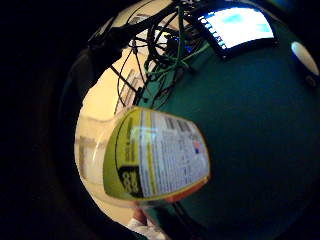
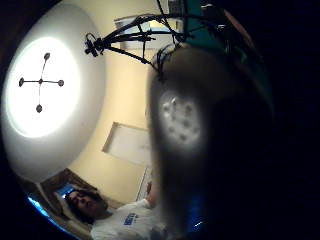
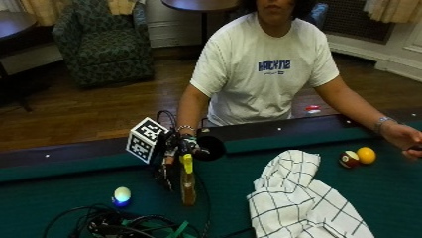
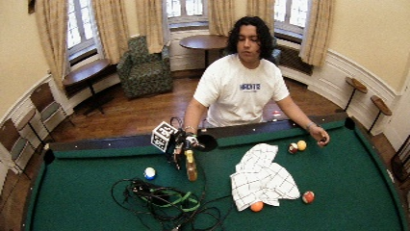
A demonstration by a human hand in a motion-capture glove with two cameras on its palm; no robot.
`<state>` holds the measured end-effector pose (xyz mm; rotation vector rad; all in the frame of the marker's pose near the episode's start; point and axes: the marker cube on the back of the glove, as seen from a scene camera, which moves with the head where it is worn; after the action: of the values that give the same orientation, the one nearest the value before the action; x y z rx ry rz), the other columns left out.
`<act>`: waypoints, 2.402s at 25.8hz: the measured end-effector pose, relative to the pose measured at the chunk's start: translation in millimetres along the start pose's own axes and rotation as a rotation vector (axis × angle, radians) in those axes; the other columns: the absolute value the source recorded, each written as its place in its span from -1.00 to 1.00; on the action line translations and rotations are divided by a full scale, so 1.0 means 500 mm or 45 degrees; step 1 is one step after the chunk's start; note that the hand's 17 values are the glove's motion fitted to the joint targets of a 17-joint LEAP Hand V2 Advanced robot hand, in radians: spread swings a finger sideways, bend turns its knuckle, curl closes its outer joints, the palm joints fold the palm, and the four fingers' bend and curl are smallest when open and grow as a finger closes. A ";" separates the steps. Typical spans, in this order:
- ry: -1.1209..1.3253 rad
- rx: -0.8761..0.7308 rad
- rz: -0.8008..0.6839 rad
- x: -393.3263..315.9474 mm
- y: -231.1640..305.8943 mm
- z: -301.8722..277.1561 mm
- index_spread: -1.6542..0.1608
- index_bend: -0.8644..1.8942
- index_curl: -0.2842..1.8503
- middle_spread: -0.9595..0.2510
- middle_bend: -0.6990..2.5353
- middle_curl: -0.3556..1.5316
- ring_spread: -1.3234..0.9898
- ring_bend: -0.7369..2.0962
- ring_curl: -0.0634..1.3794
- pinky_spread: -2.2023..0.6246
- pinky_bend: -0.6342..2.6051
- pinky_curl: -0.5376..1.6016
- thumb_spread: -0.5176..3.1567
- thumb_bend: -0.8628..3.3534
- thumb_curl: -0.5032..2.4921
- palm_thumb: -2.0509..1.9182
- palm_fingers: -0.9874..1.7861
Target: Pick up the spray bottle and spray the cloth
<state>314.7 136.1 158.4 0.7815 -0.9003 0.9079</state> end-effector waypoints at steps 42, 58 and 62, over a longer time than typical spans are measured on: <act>-0.303 -0.585 -0.263 -0.518 -0.029 0.004 0.56 -0.06 -0.22 0.25 -0.18 -0.01 -0.04 0.03 -0.24 0.37 -0.32 -0.09 -0.51 -0.60 -0.21 0.53 0.72; 0.137 -1.017 -0.032 -0.608 0.010 0.195 0.57 -0.06 -0.19 0.25 -0.17 0.00 -0.05 0.04 -0.21 0.36 -0.30 -0.08 -0.55 -0.60 -0.17 0.53 0.70; 0.281 -1.109 0.079 -0.569 0.027 0.248 0.57 -0.06 -0.18 0.25 -0.16 0.00 -0.05 0.05 -0.21 0.36 -0.30 -0.08 -0.56 -0.60 -0.16 0.53 0.69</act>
<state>172.1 -53.9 -41.7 -0.0943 -1.0032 0.5479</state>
